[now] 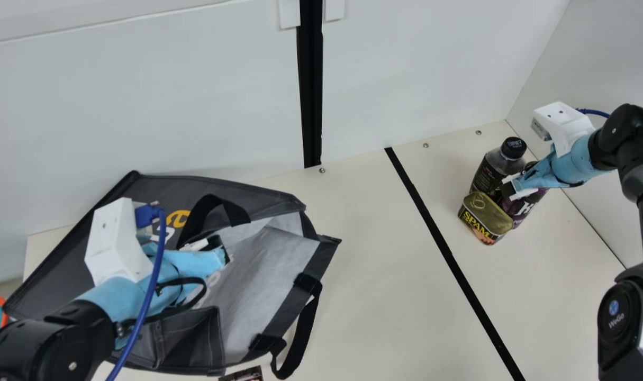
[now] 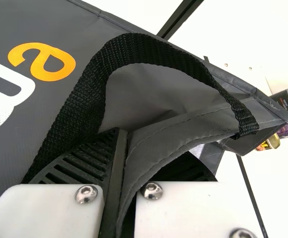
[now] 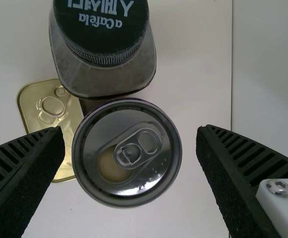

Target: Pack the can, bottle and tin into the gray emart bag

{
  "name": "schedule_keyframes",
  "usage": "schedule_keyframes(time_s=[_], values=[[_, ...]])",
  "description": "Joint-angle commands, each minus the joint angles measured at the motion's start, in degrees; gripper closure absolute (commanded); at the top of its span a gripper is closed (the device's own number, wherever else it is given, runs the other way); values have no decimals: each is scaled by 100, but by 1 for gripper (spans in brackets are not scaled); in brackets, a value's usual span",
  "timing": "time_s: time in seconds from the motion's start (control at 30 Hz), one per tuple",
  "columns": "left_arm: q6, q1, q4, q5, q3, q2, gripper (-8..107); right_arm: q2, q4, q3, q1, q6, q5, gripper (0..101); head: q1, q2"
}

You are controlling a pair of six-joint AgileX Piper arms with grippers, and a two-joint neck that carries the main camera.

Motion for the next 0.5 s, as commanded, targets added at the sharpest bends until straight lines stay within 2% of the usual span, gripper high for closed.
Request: schedule_keyframes(time_s=[0.0, 0.37, 0.4, 0.47], values=[[0, 0, 0, 0, 0, 0, 89, 26, 4, -9, 9, -12, -1, 24, -130, -5], [0, 0, 0, 0, 0, 0, 89, 173, 59, -82, -9, -106, -3, 97, -130, -5], [0, 0, 0, 0, 0, 0, 89, 181, 56, -99, -13, -116, -1, 101, -130, -5], [0, 0, 0, 0, 0, 0, 89, 189, 48, -124, -21, -140, 0, 101, -130, -5]])
